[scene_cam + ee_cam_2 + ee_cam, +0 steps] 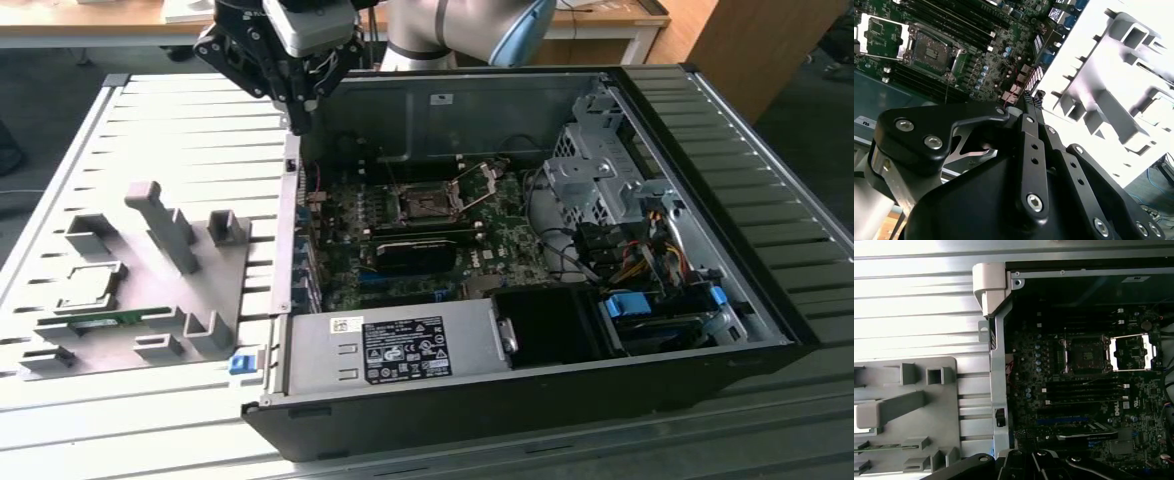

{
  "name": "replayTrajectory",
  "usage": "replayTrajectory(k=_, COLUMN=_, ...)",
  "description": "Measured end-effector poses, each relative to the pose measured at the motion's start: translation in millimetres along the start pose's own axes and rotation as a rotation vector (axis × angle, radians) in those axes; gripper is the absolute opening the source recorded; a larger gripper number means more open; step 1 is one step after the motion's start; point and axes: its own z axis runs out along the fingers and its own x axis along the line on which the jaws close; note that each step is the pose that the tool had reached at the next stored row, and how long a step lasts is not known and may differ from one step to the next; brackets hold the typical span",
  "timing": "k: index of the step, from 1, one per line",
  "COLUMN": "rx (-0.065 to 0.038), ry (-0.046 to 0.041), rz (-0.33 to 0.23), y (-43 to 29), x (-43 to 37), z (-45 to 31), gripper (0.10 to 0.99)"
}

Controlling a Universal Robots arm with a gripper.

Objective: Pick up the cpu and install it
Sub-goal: 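Reach for the cpu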

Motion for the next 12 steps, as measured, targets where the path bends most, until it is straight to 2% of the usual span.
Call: replayTrajectory(k=12, rx=0.000, ry=0.0001, rz=0.000, y=-0.4, x=5.4, z=0.1, gripper=0.106)
